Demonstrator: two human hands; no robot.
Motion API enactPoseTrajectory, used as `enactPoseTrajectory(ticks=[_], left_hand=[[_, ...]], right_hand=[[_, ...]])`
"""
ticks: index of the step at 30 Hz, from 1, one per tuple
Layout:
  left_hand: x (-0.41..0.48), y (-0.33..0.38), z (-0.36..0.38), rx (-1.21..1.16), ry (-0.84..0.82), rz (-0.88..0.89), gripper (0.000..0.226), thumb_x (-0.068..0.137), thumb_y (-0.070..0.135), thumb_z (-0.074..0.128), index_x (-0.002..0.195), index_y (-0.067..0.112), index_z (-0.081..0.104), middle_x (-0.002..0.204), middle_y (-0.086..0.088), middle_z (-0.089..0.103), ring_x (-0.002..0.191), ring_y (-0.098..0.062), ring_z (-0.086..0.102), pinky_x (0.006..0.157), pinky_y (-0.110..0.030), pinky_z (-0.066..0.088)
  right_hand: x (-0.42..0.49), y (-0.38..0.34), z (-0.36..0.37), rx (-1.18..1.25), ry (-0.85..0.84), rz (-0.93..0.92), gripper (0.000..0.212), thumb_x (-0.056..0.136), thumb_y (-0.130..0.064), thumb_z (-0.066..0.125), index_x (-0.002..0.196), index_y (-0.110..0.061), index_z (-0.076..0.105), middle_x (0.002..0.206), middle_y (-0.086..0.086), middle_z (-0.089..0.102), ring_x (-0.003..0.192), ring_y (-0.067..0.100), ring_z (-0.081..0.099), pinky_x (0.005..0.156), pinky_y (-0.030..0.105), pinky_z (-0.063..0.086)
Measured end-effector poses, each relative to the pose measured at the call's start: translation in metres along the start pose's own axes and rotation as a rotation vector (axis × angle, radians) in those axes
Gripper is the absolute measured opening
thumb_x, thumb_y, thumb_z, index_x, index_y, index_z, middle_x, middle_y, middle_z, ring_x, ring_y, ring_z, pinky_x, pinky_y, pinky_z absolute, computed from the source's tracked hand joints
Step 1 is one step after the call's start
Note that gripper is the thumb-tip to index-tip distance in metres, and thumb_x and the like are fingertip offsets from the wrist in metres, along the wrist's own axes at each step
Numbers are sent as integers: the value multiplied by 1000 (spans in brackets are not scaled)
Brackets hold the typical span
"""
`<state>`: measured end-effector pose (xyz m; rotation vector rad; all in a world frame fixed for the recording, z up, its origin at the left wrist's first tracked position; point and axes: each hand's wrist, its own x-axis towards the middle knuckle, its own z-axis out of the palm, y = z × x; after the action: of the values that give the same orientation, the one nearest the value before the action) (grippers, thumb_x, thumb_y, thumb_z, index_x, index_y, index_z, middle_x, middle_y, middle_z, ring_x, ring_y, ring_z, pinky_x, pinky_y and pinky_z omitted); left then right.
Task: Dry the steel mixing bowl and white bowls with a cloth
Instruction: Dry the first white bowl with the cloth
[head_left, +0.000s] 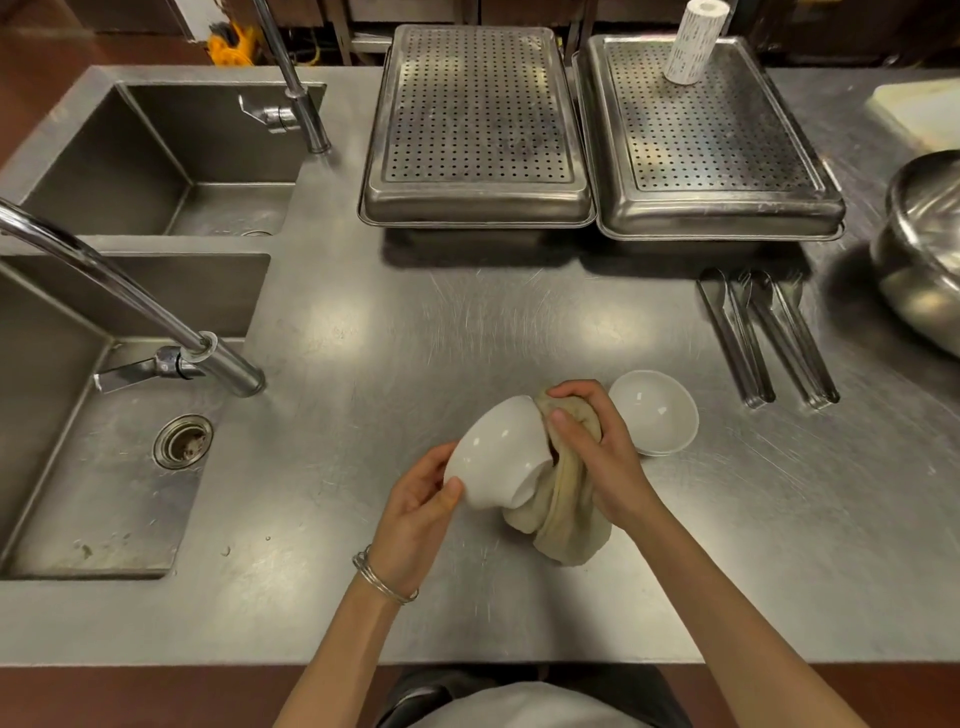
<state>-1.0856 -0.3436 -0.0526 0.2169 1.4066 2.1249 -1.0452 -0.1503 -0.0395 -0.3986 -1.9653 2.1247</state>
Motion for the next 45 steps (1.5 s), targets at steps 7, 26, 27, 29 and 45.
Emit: enactPoseTrajectory(ticks=[7,26,27,29,45], left_hand=[[4,2,10,169,117,-26,41,67,42,59,103,23,62,99,10,67,95,-10,60,76,-29,50],[30,35,35,347,12,-176,32,66,24,70,97,16,67,93,0,70,80,-6,66,69,-18,53],[28,33,36,320,46,-158,34,64,22,69,97,15,67,92,0,69,79,-6,65,67,-18,52],[23,31,38,278,69,-109,34,64,20,70,96,14,67,89,1,69,80,-7,65,66,-18,51],[18,27,36,120,-18,81,30,66,28,68,96,28,67,95,7,67,92,-12,61,75,-22,50]], right_hand=[[1,7,5,-68,38,-16,14,81,-24,59,94,-25,55,94,-20,59,91,-3,55,81,12,43],[9,-16,3,-338,-55,-111,24,78,-43,57,99,-32,55,104,-13,60,95,-1,55,80,9,42],[6,-17,6,-411,-45,-159,23,81,-40,57,102,-29,55,105,-9,58,97,-2,54,81,7,40],[-1,-20,11,-526,-58,-258,23,87,-32,56,108,-24,55,106,-4,54,98,-3,51,83,5,36],[2,-36,0,-148,70,-150,13,87,-22,54,98,-27,55,102,-8,61,94,4,58,81,15,45]])
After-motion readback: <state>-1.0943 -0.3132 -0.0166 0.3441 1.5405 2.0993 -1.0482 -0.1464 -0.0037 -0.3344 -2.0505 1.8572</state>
